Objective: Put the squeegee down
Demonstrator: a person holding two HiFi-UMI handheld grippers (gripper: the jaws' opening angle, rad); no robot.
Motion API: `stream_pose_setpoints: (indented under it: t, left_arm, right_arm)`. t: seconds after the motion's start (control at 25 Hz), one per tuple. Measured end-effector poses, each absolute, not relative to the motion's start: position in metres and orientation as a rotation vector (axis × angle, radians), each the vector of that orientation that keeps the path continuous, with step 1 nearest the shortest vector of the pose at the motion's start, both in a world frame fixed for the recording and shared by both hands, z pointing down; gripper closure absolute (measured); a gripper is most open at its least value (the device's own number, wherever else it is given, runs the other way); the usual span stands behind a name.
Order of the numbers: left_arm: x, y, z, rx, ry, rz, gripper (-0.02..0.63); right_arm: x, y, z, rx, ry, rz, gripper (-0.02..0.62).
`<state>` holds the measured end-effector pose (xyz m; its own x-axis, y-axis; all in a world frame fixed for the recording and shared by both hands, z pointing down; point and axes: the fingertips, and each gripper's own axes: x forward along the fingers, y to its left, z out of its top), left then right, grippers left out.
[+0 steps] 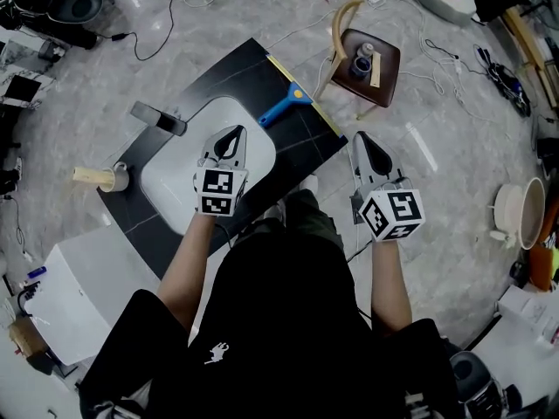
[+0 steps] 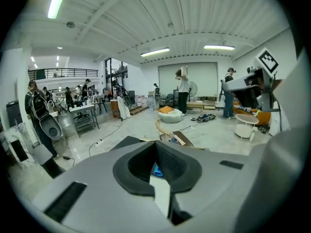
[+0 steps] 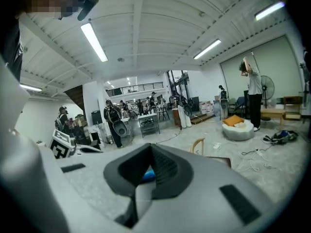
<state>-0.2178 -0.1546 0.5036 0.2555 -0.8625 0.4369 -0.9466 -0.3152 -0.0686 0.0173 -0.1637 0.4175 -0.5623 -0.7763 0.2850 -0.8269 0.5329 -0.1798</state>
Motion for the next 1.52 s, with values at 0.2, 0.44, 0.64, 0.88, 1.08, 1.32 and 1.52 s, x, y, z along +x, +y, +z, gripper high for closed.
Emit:
stream_pose_setpoints:
  t: [0.2,0.44,0.64,0.88,1.08,1.32,1.52]
  left_arm:
    - [-0.229,-0.129,0.467,2.34,-1.739,0.48,0.603]
    - [-0.235,-0.1,0.432,2.365,-1.787,0.371,0.603]
    - [-0.233,-0.079,0.407,2.349,-1.864,0.312,0.603]
    - [-0.214,-0.056,0.383,2.317,-1.956,0.299,0.603]
    - [-0.19,-0.032,0.373,2.249,-2.043,0.282,0.603]
    - [-0.158,0.004,0.364,2.211,-2.103,0.25,0.603]
    - [-0.136,0.037,0.352,2.217,-2.15,0.24,0.603]
  right_arm:
    - [0.007,-0.14,0.394,1.388,-2.619,0.376,0.594]
    - [-0.002,-0.112,0.378,1.367,-2.651,0.328,0.594]
    - [0.001,-0.104,0.368,1.327,-2.684,0.305,0.594]
    - [0.016,-0.094,0.355,1.255,-2.731,0.313,0.594]
    - [0.042,-0.072,0.346,1.196,-2.766,0.316,0.594]
    - [0.071,-0.042,0.343,1.153,-2.787,0.3,0.594]
    - [0.09,-0.013,0.34,1.128,-2.818,0.293,0.594]
